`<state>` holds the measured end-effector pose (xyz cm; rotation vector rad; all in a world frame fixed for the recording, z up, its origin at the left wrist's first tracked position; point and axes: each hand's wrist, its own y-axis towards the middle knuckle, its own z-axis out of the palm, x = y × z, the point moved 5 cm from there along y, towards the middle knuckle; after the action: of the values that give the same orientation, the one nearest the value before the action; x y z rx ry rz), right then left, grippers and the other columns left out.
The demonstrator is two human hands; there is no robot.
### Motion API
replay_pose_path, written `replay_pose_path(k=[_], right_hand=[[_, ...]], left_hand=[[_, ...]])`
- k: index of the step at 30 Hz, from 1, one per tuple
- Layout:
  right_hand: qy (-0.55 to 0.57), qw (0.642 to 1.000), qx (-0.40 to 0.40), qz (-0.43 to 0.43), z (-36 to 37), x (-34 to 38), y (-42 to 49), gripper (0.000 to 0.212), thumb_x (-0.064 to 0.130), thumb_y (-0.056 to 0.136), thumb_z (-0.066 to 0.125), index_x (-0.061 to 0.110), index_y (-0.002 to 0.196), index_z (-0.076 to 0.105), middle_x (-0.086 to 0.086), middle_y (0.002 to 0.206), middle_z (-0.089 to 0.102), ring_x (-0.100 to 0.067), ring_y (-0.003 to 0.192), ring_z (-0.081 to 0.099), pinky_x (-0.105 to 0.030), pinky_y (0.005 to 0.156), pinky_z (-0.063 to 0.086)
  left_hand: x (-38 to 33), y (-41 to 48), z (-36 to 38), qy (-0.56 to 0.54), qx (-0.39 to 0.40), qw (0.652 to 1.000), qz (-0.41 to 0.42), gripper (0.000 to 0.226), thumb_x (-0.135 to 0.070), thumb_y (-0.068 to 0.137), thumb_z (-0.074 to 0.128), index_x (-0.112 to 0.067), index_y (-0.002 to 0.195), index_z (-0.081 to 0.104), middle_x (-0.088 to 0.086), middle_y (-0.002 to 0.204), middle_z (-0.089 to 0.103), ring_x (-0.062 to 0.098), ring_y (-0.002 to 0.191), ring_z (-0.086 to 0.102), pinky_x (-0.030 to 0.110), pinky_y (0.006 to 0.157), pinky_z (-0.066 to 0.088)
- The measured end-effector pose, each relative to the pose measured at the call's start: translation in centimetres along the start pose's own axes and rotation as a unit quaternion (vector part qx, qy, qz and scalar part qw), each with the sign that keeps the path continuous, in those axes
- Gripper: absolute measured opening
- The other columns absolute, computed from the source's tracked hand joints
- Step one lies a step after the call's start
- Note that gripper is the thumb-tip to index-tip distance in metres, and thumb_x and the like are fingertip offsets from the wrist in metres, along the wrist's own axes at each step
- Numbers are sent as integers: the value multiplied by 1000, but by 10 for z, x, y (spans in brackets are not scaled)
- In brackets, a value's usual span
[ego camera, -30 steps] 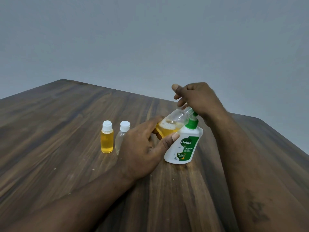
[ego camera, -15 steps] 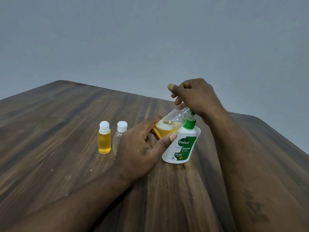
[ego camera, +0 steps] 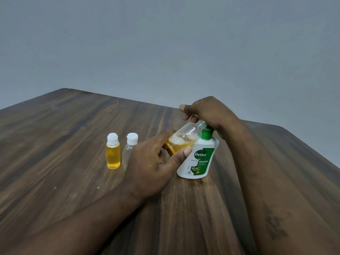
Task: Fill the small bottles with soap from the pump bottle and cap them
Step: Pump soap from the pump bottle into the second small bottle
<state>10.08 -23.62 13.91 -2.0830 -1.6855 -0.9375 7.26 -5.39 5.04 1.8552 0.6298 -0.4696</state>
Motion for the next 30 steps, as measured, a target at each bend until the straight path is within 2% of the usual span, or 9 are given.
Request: replay_pose_path(k=[4,7,9,14,20,25,28,30], right_hand=[[14,997,-74,-34,-16,8,-6,40,55,91,72,18,76,78,4,69,70,-11,67,63,-26,62,43],[24,991,-120,-57,-20,10,-8,40,54,89,74,17,74,78,4,67,71,-8,63,63,-25,59,45],[29,993,-103,-46,-15,8,-5,37,52,89,75,18,73,77,5,65,70,-8,63,62,-26,62,45],[-29,999,16,1,2,1,0,36,45,95,70,21,71,78,4,73,68,-17,74,61,-43,84,52],[-10,1000,0,-7,-2,3,-1,35,47,94,70,21,73,77,7,72,68,-13,73,61,-35,77,48],[23,994,-97,-51,-17,12,-7,39,55,89,74,18,77,77,3,71,73,-12,71,67,-28,64,48],[30,995,-83,-42,-13,9,-6,38,54,89,74,18,76,77,5,67,71,-12,73,67,-29,67,48],[22,999,-43,-21,-7,6,-4,36,51,90,74,18,75,78,7,65,69,-13,71,64,-32,72,49]], left_hand=[[-3,1,-1,3,-8,1000,10,54,-60,93,61,-18,127,68,-31,80,54,-8,72,58,5,58,37],[-4,1,-2,6,-16,1000,17,57,-63,93,60,-17,126,68,-33,78,52,-8,73,58,3,59,37],[-4,2,-4,5,-20,1000,20,57,-63,93,58,-18,126,68,-31,77,53,-6,72,58,5,59,37],[-3,1,-4,11,-18,999,27,54,-61,94,57,-17,122,70,-34,81,52,-8,76,59,3,60,37],[-2,2,-3,7,-12,1000,27,60,-66,94,55,-18,127,69,-28,86,58,-5,76,60,6,61,39],[-5,2,-1,-3,-14,1000,27,59,-63,94,57,-18,130,67,-33,83,56,-4,75,60,6,60,39],[-4,2,-3,0,-17,1000,23,59,-64,93,57,-18,128,69,-32,80,53,-5,74,59,5,61,37],[-4,1,-4,5,-16,1000,23,56,-64,94,57,-19,124,70,-30,79,55,-2,72,59,7,59,37]])
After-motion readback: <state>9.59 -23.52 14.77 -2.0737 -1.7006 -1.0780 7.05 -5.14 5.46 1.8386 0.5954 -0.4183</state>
